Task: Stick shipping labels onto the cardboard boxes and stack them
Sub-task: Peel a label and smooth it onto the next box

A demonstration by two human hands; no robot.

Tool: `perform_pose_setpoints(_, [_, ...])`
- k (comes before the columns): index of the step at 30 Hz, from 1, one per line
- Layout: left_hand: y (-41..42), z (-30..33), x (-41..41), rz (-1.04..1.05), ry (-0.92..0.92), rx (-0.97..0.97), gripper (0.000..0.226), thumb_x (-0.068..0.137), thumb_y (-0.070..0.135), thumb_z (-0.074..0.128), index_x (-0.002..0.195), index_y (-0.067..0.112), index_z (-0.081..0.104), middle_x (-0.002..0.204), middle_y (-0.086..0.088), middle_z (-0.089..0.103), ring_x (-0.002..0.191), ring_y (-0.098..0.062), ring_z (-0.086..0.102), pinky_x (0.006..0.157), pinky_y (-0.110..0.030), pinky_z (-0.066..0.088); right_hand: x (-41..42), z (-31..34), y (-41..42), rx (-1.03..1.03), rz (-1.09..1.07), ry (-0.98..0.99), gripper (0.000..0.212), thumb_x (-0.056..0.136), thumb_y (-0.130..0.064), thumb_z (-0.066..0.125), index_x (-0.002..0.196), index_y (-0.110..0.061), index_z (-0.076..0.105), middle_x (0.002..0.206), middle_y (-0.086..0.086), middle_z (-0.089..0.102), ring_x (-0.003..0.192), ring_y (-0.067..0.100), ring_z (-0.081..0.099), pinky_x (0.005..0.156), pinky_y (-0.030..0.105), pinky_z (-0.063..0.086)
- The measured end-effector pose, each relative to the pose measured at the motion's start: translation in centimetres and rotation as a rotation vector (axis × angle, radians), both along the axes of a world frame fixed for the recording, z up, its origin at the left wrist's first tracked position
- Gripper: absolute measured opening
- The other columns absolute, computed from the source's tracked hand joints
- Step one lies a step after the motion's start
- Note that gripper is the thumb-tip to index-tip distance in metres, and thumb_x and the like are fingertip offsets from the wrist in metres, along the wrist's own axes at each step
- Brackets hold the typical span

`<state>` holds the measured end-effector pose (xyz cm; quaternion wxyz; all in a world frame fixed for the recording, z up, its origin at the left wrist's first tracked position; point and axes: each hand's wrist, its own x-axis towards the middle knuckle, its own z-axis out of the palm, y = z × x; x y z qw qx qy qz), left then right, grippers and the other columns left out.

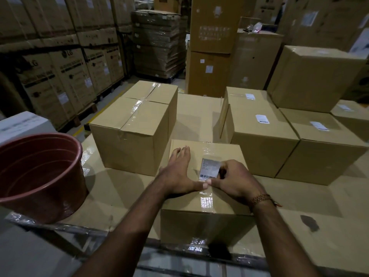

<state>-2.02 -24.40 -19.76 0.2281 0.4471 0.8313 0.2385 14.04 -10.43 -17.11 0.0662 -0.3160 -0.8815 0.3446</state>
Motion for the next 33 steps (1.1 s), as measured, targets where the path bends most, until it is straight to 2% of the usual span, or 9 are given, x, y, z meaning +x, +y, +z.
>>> perform_pose_setpoints(3, [0.1,-0.3,-0.1,0.025,-0.036,0.0,0.149,0.062,0.078,0.081,0.164,0.033,-0.018,0.174,0.012,-0.017,0.163,-0.023,0.002,0.123,-0.068,0.023,-0.1,-0.1,0.1,-0.034,-0.008,-0.009,0.025,0.089,-0.034,0.085,0.11,-0.024,0.078,0.101,-0.01,0.076,0.094,0.007,0.068,0.078,0.027,0.056])
perform_pose_setpoints(8, [0.3,-0.7,-0.3,0.039,-0.034,0.005,0.155,0.057,0.082,0.081,0.161,0.036,-0.024,0.174,0.014,-0.013,0.162,-0.024,0.01,0.122,-0.067,0.027,0.2,-0.3,0.5,-0.143,0.036,0.03,0.03,0.093,-0.031,0.082,0.122,-0.027,0.078,0.109,-0.016,0.075,0.101,0.001,0.066,0.078,0.019,0.05])
perform_pose_setpoints(12, [0.4,-0.9,-0.4,0.041,-0.018,0.008,0.155,0.055,0.085,0.079,0.159,0.038,-0.025,0.174,0.016,-0.01,0.161,-0.023,0.012,0.121,-0.068,0.027,0.5,-0.5,0.7,-0.17,0.041,0.057,0.027,0.093,-0.031,0.081,0.12,-0.028,0.079,0.113,-0.015,0.078,0.106,0.003,0.069,0.089,0.025,0.055])
perform_pose_setpoints(17, [-0.2,-0.1,-0.1,-0.024,0.021,-0.014,0.152,0.062,0.085,0.078,0.162,0.036,-0.025,0.175,0.009,-0.018,0.163,-0.024,-0.002,0.124,-0.072,0.013,0.4,-0.6,0.5,-0.161,0.037,0.078,0.028,0.096,-0.029,0.077,0.124,-0.028,0.077,0.112,-0.016,0.078,0.105,0.003,0.07,0.098,0.032,0.056])
perform_pose_setpoints(21, [-0.4,0.3,0.1,-0.049,0.02,-0.032,0.157,0.059,0.083,0.082,0.162,0.035,-0.026,0.174,0.006,-0.022,0.162,-0.024,-0.009,0.123,-0.072,0.01,0.5,-0.8,-0.2,-0.165,0.035,0.085,0.033,0.101,-0.031,0.071,0.133,-0.028,0.07,0.126,-0.013,0.074,0.115,0.007,0.067,0.105,0.039,0.054])
perform_pose_setpoints(25, [-0.3,0.6,0.3,-0.041,0.02,-0.045,0.157,0.062,0.078,0.085,0.162,0.032,-0.026,0.174,0.005,-0.023,0.162,-0.021,-0.013,0.124,-0.071,0.01,0.9,-1.1,-0.9,-0.1,0.004,0.109,0.025,0.098,-0.036,0.075,0.121,-0.027,0.074,0.113,-0.011,0.074,0.103,0.008,0.068,0.09,0.036,0.06])
perform_pose_setpoints(27, [-0.4,0.8,0.4,-0.044,0.025,-0.052,0.158,0.062,0.078,0.085,0.162,0.03,-0.027,0.174,0.006,-0.023,0.161,-0.017,-0.016,0.124,-0.068,0.009,0.9,-1.2,-1.2,-0.02,0.012,0.101,0.027,0.093,-0.034,0.08,0.119,-0.029,0.075,0.105,-0.013,0.069,0.095,0.003,0.065,0.078,0.023,0.054])
perform_pose_setpoints(29, [-0.4,0.9,0.4,-0.04,0.028,-0.054,0.159,0.06,0.079,0.085,0.162,0.029,-0.027,0.174,0.007,-0.023,0.16,-0.015,-0.019,0.124,-0.066,0.009,0.6,-1.3,-1.2,0.08,0.003,0.073,0.027,0.089,-0.034,0.084,0.114,-0.029,0.078,0.096,-0.013,0.063,0.087,0.003,0.061,0.069,0.019,0.045])
perform_pose_setpoints(33, [-0.3,0.7,0.4,-0.04,0.034,-0.059,0.159,0.06,0.08,0.084,0.162,0.03,-0.026,0.174,0.007,-0.024,0.161,-0.016,-0.018,0.124,-0.067,0.009,0.3,-1.6,-0.9,0.101,0.002,0.047,0.031,0.088,-0.038,0.084,0.117,-0.03,0.079,0.096,-0.009,0.06,0.087,0.006,0.06,0.07,0.022,0.045])
